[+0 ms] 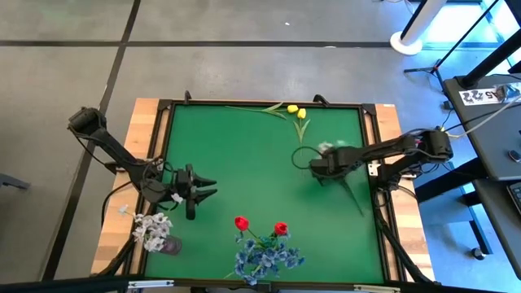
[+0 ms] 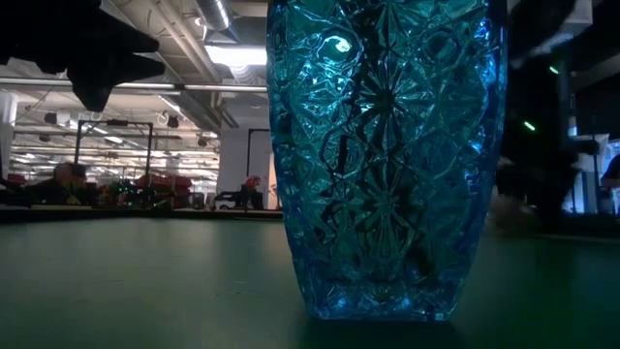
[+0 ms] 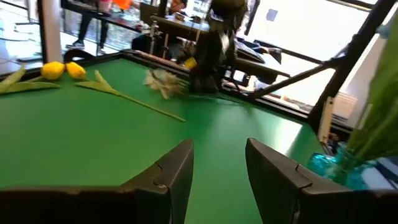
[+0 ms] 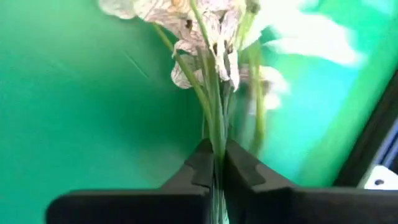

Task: Sort flowers into vase by color
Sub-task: Put the white flower into the purple vase

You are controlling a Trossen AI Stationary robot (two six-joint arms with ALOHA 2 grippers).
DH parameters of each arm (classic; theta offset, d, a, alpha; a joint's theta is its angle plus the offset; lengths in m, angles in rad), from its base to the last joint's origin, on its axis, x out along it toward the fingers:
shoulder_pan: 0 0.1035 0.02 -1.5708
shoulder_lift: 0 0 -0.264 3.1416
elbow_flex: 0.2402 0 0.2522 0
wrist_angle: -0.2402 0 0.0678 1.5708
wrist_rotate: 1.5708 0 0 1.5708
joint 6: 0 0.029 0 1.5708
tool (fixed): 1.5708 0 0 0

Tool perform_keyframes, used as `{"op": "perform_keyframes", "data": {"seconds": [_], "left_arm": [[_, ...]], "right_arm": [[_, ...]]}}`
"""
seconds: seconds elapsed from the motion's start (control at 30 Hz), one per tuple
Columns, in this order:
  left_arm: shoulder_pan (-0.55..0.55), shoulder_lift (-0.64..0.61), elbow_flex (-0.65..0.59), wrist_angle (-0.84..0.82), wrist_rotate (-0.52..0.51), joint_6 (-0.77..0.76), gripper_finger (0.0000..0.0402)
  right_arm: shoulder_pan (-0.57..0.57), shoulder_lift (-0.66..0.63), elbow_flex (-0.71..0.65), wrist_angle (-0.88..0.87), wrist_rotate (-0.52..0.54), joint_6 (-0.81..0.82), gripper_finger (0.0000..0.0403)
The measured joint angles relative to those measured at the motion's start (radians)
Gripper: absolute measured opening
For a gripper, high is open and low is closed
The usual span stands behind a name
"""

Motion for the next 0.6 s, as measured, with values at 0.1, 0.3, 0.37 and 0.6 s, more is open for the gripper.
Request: {"op": "perform_keyframes", "data": {"seconds": [0.1,0.3,0.37,0.6], "left_arm": [[0.000,0.000,0.000,0.011,0.057,0.005,0.0142],[0.016,0.023,0.001,0.142,0.153,0.132,0.0142],[0.035,0.044,0.001,0.225,0.200,0.190,0.0142],[0.176,0.166,0.002,0.433,0.449,0.245,0.0172]], "right_arm": [[0.047,-0.019,0.117,-0.017,0.095,-0.036,0.0032],[0.217,-0.043,0.342,0.350,0.424,-0.315,0.0010],[0.266,-0.043,0.353,0.603,0.429,-0.490,0.0008],[0.359,0.092,0.352,1.242,0.293,-0.889,0.0008]]}}
